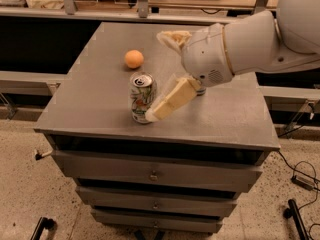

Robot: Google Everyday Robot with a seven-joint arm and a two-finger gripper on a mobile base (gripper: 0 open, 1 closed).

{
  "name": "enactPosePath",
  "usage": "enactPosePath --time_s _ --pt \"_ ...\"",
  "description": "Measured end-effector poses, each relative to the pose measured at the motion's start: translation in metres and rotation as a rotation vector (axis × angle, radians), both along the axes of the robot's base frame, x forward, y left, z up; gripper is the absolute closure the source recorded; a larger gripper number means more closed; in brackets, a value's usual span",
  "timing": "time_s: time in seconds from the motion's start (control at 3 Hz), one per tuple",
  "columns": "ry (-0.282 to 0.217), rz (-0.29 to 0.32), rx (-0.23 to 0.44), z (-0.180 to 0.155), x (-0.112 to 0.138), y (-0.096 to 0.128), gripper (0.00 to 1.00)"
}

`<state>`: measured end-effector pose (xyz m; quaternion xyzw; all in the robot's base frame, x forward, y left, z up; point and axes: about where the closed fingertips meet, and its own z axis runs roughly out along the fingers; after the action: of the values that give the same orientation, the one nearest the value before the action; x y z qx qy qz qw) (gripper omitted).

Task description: Knock 7up can over

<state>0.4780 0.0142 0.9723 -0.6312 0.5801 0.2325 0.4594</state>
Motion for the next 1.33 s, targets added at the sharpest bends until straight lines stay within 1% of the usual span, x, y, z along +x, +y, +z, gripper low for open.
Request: enactPosePath --time_s 0.33,0.67,1.0,1.33 --pt "0.024 0.018 0.023 -0.004 -0.006 0.018 0.0" --pt "0.095 0.011 0.055 -0.022 -0.001 0.029 0.0" --pt "0.176 -0.029 0.111 -0.045 0.015 0.031 0.0" --pt "0.211 -0.051 0.146 -0.058 0.024 0.03 0.0"
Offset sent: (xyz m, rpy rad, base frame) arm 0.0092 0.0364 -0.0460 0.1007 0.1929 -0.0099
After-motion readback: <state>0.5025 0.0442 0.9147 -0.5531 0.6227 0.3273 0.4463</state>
